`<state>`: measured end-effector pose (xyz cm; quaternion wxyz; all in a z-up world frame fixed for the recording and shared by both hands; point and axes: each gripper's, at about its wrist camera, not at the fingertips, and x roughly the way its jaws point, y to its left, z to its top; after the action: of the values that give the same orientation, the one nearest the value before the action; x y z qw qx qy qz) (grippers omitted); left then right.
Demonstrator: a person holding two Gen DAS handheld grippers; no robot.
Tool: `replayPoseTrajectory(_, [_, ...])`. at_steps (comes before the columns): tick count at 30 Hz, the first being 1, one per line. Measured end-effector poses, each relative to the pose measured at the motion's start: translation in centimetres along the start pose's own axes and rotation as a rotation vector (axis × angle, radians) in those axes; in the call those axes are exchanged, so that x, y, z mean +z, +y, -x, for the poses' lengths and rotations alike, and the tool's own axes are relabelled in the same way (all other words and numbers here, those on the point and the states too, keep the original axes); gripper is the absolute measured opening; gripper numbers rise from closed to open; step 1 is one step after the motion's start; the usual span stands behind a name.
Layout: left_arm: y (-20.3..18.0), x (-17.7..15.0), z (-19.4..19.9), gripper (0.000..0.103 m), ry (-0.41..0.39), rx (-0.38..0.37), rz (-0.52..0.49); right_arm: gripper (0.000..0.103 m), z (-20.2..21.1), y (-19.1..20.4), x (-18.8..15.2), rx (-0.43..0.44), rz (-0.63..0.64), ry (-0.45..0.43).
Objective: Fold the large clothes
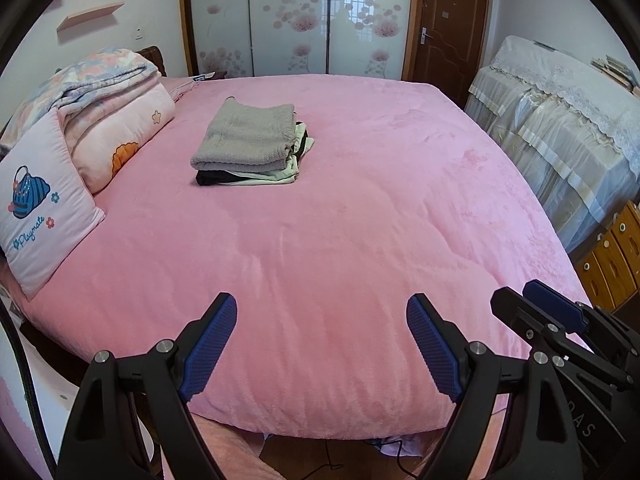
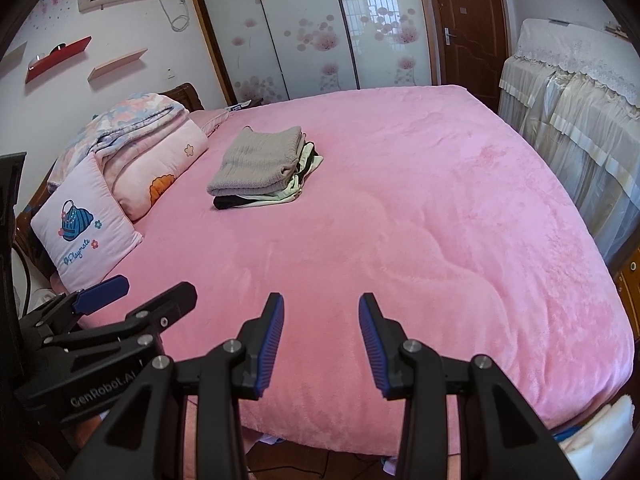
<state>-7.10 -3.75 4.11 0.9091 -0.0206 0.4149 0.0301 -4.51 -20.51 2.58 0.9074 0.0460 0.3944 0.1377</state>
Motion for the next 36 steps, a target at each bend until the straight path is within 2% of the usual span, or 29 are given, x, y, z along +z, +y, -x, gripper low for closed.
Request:
replayPoseTrajectory(7, [-0.4,-0.2,0.3,0.086,-0.014,0.012,-0.012,0.039,0.1,-0.1,0.0,-0.006,0.003,-0.001])
replayPoseTrajectory(36, [-0.6,-0.3,-0.2,0.086,0.014,0.043,0.017,0.039,-1.3,-0.3,-0.1,-0.020,0.004,0.023])
